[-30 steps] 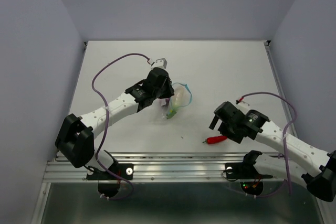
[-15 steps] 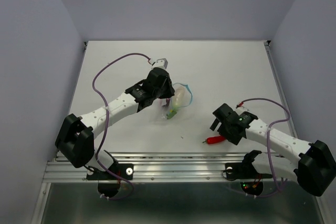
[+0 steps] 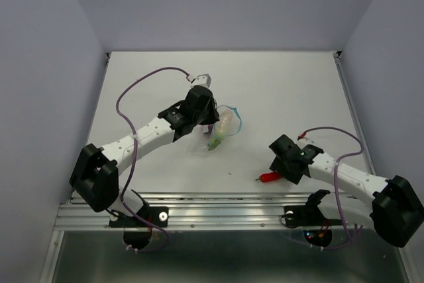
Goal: Place the food in the zip-top bag and seal the zipper
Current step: Pick up the food from the basket with the right arm
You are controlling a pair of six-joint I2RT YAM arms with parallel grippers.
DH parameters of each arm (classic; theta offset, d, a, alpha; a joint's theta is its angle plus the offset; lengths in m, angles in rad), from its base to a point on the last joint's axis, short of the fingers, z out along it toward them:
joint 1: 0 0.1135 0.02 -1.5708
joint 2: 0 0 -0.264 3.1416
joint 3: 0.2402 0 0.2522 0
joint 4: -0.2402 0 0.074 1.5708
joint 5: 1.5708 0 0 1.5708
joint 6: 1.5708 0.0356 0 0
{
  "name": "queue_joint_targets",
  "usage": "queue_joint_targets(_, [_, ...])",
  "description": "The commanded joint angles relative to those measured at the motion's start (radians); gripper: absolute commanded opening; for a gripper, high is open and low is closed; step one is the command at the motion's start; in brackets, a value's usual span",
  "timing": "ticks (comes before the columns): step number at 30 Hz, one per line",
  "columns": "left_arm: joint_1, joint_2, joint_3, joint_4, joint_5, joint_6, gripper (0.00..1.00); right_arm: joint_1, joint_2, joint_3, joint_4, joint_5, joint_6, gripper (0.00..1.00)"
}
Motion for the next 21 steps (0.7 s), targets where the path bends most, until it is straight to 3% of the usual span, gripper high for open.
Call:
queue_joint_targets(1, [-0.001, 0.007, 0.046, 0.000, -0.017, 0.013, 0.00, -0.007, -0.017, -0.005, 0.017, 0.002, -0.010, 0.63])
queue_joint_targets(2, [-0.001, 0.007, 0.046, 0.000, -0.019, 0.011, 0.00, -0.007, -0.015, -0.004, 0.018, 0.015, -0.007, 0.50])
queue_joint_targets(5, [-0.001, 0.008, 0.046, 0.000, -0.016, 0.013, 0.00, -0.007, -0.009, 0.018, 0.029, 0.057, -0.032, 0.28])
queue_joint_targets(8, [-0.001, 0.010, 0.049, 0.000, -0.010, 0.017, 0.00, -0.007, -0.015, 0.058, 0.063, 0.089, -0.110, 0.17])
queue_joint_targets(11, [-0.001, 0.013, 0.052, 0.000, -0.005, 0.019, 0.00, -0.007, -0.041, 0.111, 0.162, 0.092, -0.213, 0.14])
queue_joint_targets(15, [-0.001, 0.016, 0.055, 0.000, 0.006, 0.017, 0.00, -0.007, -0.083, 0.167, 0.436, 0.048, -0.405, 0.14])
queue_joint_targets(21, [-0.001, 0.020, 0.055, -0.001, 0.015, 0.003, 0.00, -0.007, -0.048, 0.211, 0.747, 0.032, -0.471, 0.14])
